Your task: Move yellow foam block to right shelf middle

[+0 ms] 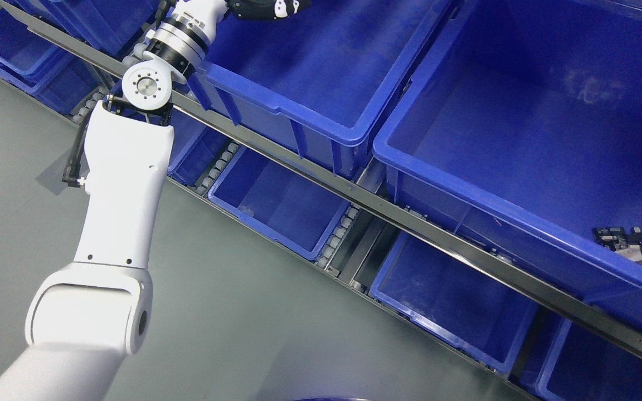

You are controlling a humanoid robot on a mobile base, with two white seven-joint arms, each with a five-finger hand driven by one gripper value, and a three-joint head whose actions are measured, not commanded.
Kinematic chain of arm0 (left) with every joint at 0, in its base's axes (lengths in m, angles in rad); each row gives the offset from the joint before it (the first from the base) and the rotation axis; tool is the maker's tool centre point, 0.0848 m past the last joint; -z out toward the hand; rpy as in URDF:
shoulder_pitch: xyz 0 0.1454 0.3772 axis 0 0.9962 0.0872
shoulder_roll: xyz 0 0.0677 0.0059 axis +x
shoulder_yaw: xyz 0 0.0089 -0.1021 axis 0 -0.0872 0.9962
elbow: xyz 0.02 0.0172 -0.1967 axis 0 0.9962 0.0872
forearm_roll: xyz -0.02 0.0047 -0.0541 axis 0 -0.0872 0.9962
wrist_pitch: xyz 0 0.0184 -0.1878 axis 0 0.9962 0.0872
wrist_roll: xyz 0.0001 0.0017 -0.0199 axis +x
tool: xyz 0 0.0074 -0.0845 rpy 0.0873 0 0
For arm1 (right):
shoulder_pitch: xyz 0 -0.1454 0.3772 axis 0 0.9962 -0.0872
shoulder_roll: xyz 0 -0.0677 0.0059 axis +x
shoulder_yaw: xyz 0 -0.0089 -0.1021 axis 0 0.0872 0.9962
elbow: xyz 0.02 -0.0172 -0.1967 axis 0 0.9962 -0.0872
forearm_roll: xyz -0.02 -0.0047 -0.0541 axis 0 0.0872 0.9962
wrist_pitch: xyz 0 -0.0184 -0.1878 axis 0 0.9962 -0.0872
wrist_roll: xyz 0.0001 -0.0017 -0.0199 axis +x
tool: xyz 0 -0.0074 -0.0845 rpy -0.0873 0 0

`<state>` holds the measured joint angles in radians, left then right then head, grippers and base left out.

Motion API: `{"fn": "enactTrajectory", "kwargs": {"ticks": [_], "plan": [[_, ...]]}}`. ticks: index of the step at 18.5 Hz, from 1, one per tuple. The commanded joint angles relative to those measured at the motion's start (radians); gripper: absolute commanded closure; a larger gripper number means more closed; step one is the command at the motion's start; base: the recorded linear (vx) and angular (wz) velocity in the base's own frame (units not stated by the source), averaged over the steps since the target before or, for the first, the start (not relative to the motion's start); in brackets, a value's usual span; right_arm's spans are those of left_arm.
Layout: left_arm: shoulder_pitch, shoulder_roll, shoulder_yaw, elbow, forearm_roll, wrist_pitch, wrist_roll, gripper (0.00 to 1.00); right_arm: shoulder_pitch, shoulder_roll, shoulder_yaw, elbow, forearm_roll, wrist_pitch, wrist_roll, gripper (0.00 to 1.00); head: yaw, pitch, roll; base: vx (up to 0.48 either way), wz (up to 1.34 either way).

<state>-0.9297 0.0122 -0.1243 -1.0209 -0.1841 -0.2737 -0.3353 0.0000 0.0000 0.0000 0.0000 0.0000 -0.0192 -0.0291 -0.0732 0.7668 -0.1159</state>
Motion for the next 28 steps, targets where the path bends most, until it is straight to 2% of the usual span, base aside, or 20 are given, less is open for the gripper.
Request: {"fn": "enactTrajectory", "kwargs": {"ticks": [1,6,7,10,12,14,15,17,21,25,28], "plan": [[0.003,0.005,-0.035,0.021,0.129,0.027,0.035,0.0,0.023,-0.017,-0.012,-0.017,0.003,-0.001,0.0,0.0,0.0,0.0,0.0,0.0,0.0],[-0.006,0.005,-0.068,0.019,0.141,0.022,0.05,0.0,0.025,-0.017,-0.012,-0.017,0.003,-0.001,0.0,0.0,0.0,0.0,0.0,0.0,0.0],[-0.012,0.005,-0.057,0.016,0.185,0.022,0.061,0.0,0.023,-0.017,-0.012,-0.017,0.003,-0.001,0.0,0.0,0.0,0.0,0.0,0.0,0.0],[-0.006,0.005,-0.018,-0.04,0.443,0.042,0.154,0.0,0.025,-0.017,-0.012,-0.017,0.003,-0.001,0.0,0.0,0.0,0.0,0.0,0.0,0.0],[0.04,0.005,0.018,-0.155,0.524,0.138,0.219,0.0,0.025,-0.017,-0.012,-0.017,0.003,-0.001,0.0,0.0,0.0,0.0,0.0,0.0,0.0],[0.127,0.005,0.064,-0.339,0.529,0.267,0.225,0.0,0.025,-0.017,-0.012,-0.017,0.003,-0.001,0.0,0.0,0.0,0.0,0.0,0.0,0.0],[0.164,0.005,0.071,-0.399,0.528,0.296,0.222,0.0,0.025,-0.017,-0.012,-0.017,0.003,-0.001,0.0,0.0,0.0,0.0,0.0,0.0,0.0],[0.263,0.005,0.087,-0.519,0.529,0.3,0.219,0.0,0.023,-0.017,-0.012,-0.017,0.003,-0.001,0.0,0.0,0.0,0.0,0.0,0.0,0.0],[0.42,0.005,0.089,-0.663,0.531,0.311,0.22,0.0,0.025,-0.017,-0.012,-0.017,0.003,-0.001,0.0,0.0,0.0,0.0,0.0,0.0,0.0],[0.417,0.005,0.092,-0.699,0.532,0.311,0.226,0.0,0.025,-0.017,-0.012,-0.017,0.003,-0.001,0.0,0.0,0.0,0.0,0.0,0.0,0.0],[0.355,0.005,0.095,-0.699,0.532,0.309,0.228,0.0,0.025,-0.017,-0.012,-0.017,0.003,-0.001,0.0,0.0,0.0,0.0,0.0,0.0,0.0]]}}
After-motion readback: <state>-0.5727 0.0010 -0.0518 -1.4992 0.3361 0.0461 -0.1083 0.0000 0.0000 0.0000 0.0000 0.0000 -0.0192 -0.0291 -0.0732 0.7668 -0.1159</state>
